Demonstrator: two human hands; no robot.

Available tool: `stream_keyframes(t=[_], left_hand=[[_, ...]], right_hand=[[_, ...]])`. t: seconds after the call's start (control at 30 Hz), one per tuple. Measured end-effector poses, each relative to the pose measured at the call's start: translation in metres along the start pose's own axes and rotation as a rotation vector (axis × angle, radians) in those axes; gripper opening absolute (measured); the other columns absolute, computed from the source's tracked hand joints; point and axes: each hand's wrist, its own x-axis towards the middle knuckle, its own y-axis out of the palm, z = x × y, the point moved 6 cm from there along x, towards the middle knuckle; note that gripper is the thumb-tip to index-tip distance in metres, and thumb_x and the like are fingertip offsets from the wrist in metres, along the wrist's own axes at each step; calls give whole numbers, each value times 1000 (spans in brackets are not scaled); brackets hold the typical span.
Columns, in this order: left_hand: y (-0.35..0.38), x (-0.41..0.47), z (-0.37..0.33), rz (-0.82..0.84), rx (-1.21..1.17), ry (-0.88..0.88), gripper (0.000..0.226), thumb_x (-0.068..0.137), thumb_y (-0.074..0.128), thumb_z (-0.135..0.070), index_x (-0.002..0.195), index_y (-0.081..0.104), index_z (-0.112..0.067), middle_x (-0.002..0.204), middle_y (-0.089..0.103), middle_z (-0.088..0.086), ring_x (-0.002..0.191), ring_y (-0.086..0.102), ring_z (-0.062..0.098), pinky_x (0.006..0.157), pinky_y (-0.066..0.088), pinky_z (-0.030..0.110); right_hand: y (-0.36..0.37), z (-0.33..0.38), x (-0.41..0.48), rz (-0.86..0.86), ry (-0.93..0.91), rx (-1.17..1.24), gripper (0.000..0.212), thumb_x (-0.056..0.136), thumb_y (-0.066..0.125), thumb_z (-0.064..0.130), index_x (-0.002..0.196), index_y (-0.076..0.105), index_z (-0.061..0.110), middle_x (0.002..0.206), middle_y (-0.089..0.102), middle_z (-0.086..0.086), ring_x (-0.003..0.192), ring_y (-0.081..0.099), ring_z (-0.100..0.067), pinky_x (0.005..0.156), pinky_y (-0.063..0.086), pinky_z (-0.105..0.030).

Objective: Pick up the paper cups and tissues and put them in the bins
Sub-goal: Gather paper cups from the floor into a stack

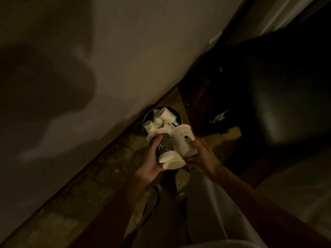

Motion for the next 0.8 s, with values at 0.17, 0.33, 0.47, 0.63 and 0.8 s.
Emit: stream_keyframes(t=[0.17, 0.33, 0.47, 0.63, 0.8], left_hand=[[-15, 87, 2, -40, 17, -17, 32, 89, 61, -49, 115, 65, -31, 109, 74, -1, 96, 73, 14, 74, 60, 32], [-20, 161, -8, 41, -41, -49, 25, 99, 56, -28, 123, 54, -36, 106, 73, -20, 101, 68, -2, 81, 57, 20], [-20, 215, -21, 38, 50, 63, 76, 71, 69, -58, 139, 53, -29, 138, 59, 7, 127, 55, 31, 109, 40, 54], [-26, 251, -24, -10, 39, 164, 71, 74, 63, -44, 139, 53, -17, 137, 59, 13, 125, 57, 30, 98, 48, 44], [-58, 247, -31, -180, 179, 279, 55, 84, 66, -37, 134, 58, -15, 126, 66, 7, 114, 65, 23, 90, 56, 41]], right_hand=[[-7, -13, 86, -31, 126, 115, 13, 93, 54, 40, 103, 52, 32, 107, 60, -6, 90, 67, -25, 58, 57, -31], [-7, -18, 165, -49, 137, 170, 27, 91, 54, 46, 110, 56, 26, 106, 65, -10, 90, 69, -25, 70, 58, -37], [2, -24, 218, -5, 111, 172, 29, 95, 48, 46, 117, 51, 28, 112, 64, -9, 100, 65, -26, 81, 55, -40], [6, -36, 249, 4, 122, 129, 19, 95, 48, 44, 104, 55, 28, 108, 64, -5, 100, 64, -22, 77, 55, -38], [-1, -39, 256, -37, 133, 59, 22, 95, 52, 36, 113, 54, 23, 113, 63, -9, 100, 66, -25, 75, 57, -39]])
